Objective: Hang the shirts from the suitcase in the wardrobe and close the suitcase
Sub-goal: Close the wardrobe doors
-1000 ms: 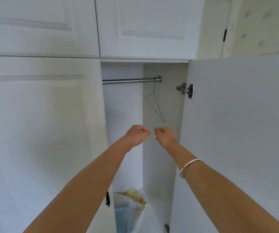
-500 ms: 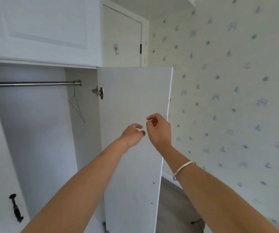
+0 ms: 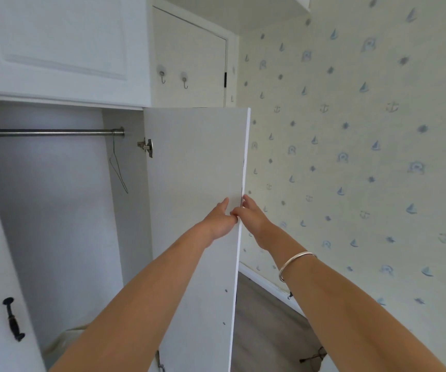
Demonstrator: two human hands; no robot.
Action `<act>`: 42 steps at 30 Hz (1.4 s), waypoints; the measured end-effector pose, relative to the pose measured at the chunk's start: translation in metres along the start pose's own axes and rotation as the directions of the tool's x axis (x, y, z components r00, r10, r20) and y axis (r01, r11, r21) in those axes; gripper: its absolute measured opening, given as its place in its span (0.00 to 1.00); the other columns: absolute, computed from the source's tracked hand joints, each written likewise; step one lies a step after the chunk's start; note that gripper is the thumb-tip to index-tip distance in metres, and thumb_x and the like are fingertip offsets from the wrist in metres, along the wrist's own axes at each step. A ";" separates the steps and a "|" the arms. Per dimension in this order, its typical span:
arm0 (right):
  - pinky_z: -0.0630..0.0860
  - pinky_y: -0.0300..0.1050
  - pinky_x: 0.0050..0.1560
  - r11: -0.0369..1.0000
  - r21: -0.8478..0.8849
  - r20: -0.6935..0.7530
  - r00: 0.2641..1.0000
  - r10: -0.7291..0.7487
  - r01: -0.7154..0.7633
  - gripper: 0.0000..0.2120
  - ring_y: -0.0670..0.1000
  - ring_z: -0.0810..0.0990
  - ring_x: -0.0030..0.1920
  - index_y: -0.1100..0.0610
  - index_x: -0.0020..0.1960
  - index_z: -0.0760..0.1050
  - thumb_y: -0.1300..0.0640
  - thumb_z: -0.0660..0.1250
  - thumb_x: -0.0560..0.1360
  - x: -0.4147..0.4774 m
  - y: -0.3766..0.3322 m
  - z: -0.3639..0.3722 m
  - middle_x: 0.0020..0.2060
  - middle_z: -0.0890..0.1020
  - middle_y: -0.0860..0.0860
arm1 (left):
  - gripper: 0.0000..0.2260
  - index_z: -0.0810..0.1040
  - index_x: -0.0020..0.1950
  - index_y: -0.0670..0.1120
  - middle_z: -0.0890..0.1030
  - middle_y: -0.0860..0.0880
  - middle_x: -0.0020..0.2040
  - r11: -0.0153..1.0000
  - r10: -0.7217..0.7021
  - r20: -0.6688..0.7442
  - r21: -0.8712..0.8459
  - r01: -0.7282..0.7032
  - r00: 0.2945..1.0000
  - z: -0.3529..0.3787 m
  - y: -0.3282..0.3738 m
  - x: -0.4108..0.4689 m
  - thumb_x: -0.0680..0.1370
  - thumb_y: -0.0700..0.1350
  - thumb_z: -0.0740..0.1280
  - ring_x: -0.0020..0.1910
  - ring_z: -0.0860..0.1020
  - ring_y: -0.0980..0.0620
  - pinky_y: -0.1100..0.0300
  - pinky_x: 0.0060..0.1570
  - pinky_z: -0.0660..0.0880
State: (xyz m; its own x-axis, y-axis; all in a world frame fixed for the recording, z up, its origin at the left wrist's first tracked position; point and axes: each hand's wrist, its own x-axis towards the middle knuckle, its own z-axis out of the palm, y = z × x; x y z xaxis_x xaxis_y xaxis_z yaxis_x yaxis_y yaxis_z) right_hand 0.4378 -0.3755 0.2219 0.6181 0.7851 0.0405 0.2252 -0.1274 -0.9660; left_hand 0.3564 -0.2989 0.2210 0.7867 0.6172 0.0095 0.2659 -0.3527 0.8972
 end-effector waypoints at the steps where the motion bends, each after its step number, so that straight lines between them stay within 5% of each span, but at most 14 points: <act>1: 0.63 0.46 0.64 1.000 0.005 0.014 1.000 -0.004 0.004 0.33 0.51 0.65 0.71 0.50 0.77 0.54 0.58 0.60 0.74 0.003 0.002 0.001 0.74 0.65 0.49 | 0.30 0.49 0.79 0.55 0.54 0.50 0.79 1.000 -0.010 -0.003 0.008 0.010 1.000 -0.001 -0.001 0.001 0.80 0.46 0.59 0.76 0.59 0.48 0.49 0.73 0.62; 8: 0.69 0.37 0.43 0.993 0.117 -0.030 0.999 -0.013 0.016 0.26 0.45 0.76 0.49 0.54 0.71 0.62 0.60 0.65 0.75 0.005 0.004 0.001 0.57 0.76 0.51 | 0.34 0.47 0.79 0.48 0.59 0.48 0.77 1.000 -0.003 -0.112 0.020 0.005 0.994 -0.002 -0.011 0.008 0.79 0.47 0.63 0.75 0.61 0.47 0.58 0.67 0.63; 11: 0.71 0.39 0.45 0.995 0.098 0.005 1.000 -0.030 0.029 0.19 0.45 0.75 0.46 0.53 0.66 0.69 0.57 0.64 0.76 -0.001 -0.003 0.007 0.52 0.76 0.50 | 0.34 0.56 0.76 0.48 0.68 0.49 0.71 1.000 -0.011 -0.142 0.001 0.011 0.990 -0.007 -0.017 0.007 0.75 0.51 0.69 0.70 0.68 0.47 0.56 0.63 0.68; 17: 0.72 0.41 0.47 0.991 0.116 0.113 0.991 -0.078 0.065 0.04 0.46 0.77 0.47 0.51 0.49 0.76 0.56 0.64 0.76 -0.008 -0.004 0.036 0.43 0.78 0.47 | 0.41 0.57 0.76 0.48 0.70 0.49 0.69 0.998 -0.035 -0.291 -0.056 0.019 0.956 -0.034 -0.039 -0.009 0.69 0.54 0.75 0.66 0.72 0.47 0.57 0.59 0.71; 23: 0.70 0.40 0.47 0.978 0.208 0.316 0.944 -0.099 0.033 0.04 0.45 0.77 0.46 0.46 0.48 0.79 0.51 0.66 0.75 -0.002 0.008 0.075 0.42 0.82 0.42 | 0.37 0.64 0.74 0.47 0.73 0.48 0.69 0.999 0.022 -0.227 0.048 -0.011 0.974 -0.071 -0.059 -0.038 0.68 0.58 0.70 0.67 0.73 0.49 0.47 0.64 0.73; 26: 0.73 0.42 0.57 0.989 0.139 0.412 0.906 -0.098 0.044 0.08 0.47 0.79 0.53 0.45 0.50 0.81 0.46 0.71 0.73 0.005 0.004 0.080 0.49 0.83 0.44 | 0.28 0.66 0.72 0.50 0.74 0.51 0.67 0.996 0.050 -0.166 0.076 -0.038 0.985 -0.091 -0.068 -0.049 0.74 0.53 0.68 0.66 0.73 0.53 0.52 0.58 0.77; 29: 0.74 0.47 0.63 0.994 0.087 0.474 0.875 -0.096 0.062 0.19 0.50 0.78 0.60 0.46 0.59 0.80 0.43 0.73 0.70 0.008 -0.003 0.096 0.57 0.82 0.47 | 0.29 0.61 0.76 0.50 0.71 0.51 0.70 0.996 0.059 -0.113 0.067 -0.052 0.992 -0.115 -0.077 -0.068 0.77 0.52 0.67 0.68 0.71 0.55 0.56 0.57 0.77; 34: 0.78 0.44 0.56 0.979 0.176 0.463 0.870 -0.170 0.098 0.27 0.50 0.79 0.59 0.48 0.66 0.76 0.41 0.73 0.69 0.000 -0.011 0.146 0.59 0.80 0.46 | 0.22 0.65 0.73 0.55 0.73 0.56 0.68 0.999 0.030 -0.083 -0.034 -0.032 0.996 -0.151 -0.091 -0.106 0.80 0.53 0.62 0.66 0.72 0.56 0.54 0.61 0.75; 39: 0.77 0.49 0.60 0.960 0.229 0.446 0.860 -0.249 0.159 0.27 0.53 0.75 0.65 0.50 0.72 0.68 0.46 0.67 0.76 -0.006 -0.020 0.215 0.66 0.75 0.49 | 0.17 0.70 0.70 0.49 0.79 0.51 0.63 0.993 -0.033 -0.253 -0.119 0.003 0.967 -0.194 -0.113 -0.139 0.81 0.49 0.61 0.60 0.79 0.51 0.54 0.58 0.78; 42: 0.71 0.52 0.67 0.948 0.070 0.470 0.828 -0.307 0.312 0.26 0.56 0.67 0.71 0.52 0.78 0.55 0.56 0.59 0.82 -0.007 -0.027 0.261 0.74 0.62 0.52 | 0.13 0.74 0.65 0.46 0.80 0.48 0.59 0.991 -0.067 -0.436 -0.133 0.009 0.897 -0.217 -0.127 -0.147 0.82 0.47 0.60 0.58 0.80 0.48 0.53 0.58 0.78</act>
State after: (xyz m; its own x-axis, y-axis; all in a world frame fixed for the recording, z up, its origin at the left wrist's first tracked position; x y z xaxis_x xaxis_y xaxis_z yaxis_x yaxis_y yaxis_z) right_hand 0.2306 -0.2196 0.1807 0.0887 0.9736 0.2104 0.3530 0.1668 -0.9206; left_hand 0.0858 -0.1927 0.2010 0.4450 0.8843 0.1415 0.1965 -0.2506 0.9479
